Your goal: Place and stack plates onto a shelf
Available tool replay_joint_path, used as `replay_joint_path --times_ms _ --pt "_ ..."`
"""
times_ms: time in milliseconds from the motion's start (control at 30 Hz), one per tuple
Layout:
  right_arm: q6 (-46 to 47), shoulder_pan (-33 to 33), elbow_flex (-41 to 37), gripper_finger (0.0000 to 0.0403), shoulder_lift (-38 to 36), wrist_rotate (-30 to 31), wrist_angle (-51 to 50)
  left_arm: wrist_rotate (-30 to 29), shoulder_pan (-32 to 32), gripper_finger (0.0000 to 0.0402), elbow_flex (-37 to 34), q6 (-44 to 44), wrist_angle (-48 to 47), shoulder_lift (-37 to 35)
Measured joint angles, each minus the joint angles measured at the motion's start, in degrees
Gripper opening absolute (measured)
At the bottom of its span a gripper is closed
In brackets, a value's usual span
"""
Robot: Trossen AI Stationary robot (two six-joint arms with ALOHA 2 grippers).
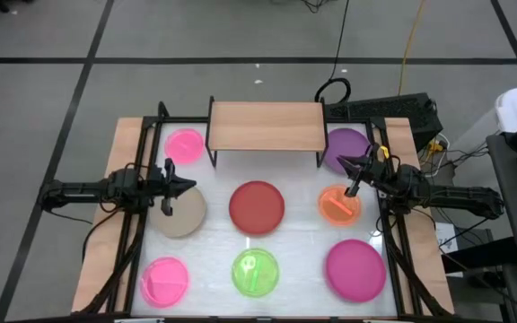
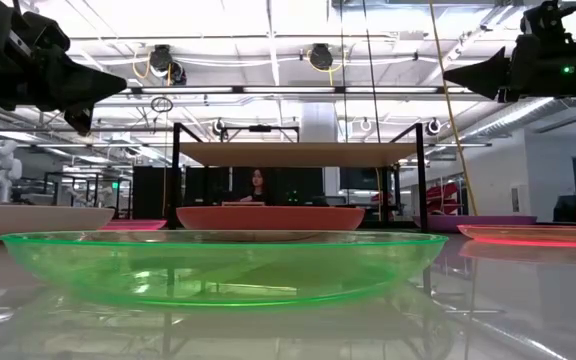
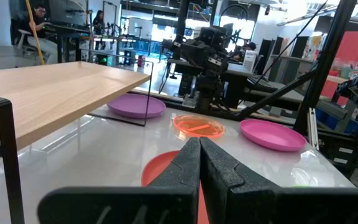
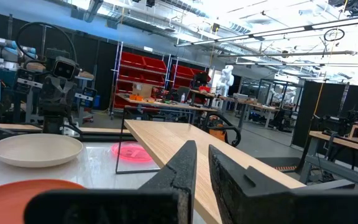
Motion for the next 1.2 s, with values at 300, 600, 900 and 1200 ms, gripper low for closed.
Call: replay_joint_path --times_ms 300,600,900,1200 --pt "0.02 0.00 -0.02 0.0029 0.00 0.00 0.02 -0.02 -0.02 0.0006 0.02 0.00 0.00 0.02" --pt "11.87 0.13 0.00 0.0029 0.03 -1.01 0.74 -0.02 0.00 0.0006 0.01 0.00 0.00 0.02" --pt "18.97 0.61 8.69 0.0029 1.82 -21.00 3.03 -0.01 -0.01 0.0006 0.01 0.00 0.00 0.01" --pt "16.30 8.45 27.84 0.0014 16.34 -6.42 -34.69 -0.03 -0.01 0.0006 0.01 -0.01 -0.03 0.00"
